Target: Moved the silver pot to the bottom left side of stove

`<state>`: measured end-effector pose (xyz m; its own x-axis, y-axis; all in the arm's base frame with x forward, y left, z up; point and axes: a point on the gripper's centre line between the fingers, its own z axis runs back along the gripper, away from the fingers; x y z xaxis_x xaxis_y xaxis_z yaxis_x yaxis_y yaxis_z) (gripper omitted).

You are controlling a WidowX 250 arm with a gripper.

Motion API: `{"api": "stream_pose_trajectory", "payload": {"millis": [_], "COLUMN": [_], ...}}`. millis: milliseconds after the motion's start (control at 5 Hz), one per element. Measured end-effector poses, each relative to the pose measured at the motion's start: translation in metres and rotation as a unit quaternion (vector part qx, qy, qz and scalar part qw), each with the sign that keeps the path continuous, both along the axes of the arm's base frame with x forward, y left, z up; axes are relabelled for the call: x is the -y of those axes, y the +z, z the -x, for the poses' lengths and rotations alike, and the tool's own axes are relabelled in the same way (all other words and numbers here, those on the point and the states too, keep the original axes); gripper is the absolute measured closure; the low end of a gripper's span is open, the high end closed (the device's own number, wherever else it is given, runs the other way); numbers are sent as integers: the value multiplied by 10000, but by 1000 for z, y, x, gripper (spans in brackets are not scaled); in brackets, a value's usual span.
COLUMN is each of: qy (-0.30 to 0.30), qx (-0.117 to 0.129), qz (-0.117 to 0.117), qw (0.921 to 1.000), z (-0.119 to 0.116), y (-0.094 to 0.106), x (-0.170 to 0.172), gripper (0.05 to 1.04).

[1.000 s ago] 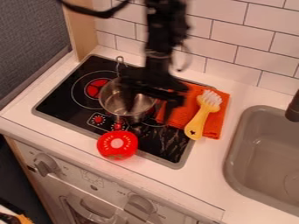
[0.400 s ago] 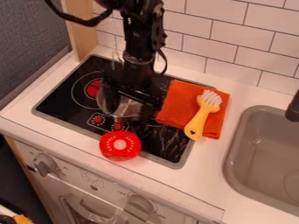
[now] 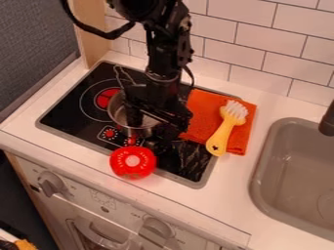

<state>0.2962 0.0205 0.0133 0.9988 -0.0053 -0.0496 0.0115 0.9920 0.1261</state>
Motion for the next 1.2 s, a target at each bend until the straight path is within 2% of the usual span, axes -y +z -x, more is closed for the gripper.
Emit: {"api": "stream_pose_trajectory", "payload": {"millis": [400,600,800,1000,1200], "qy": [-22,-29,-123,-179,17], "qx": [60,11,-83,-103,271], "qz": [81,103,82,63,53], "qw": [9999,9999,9999,9998,9996], "z": [-2,0,2,1,-8], "y": [0,-1,1,12,47], "x": [-1,-1,-1,-4,-24], "gripper": [707,914,1000,1003,1004]}}
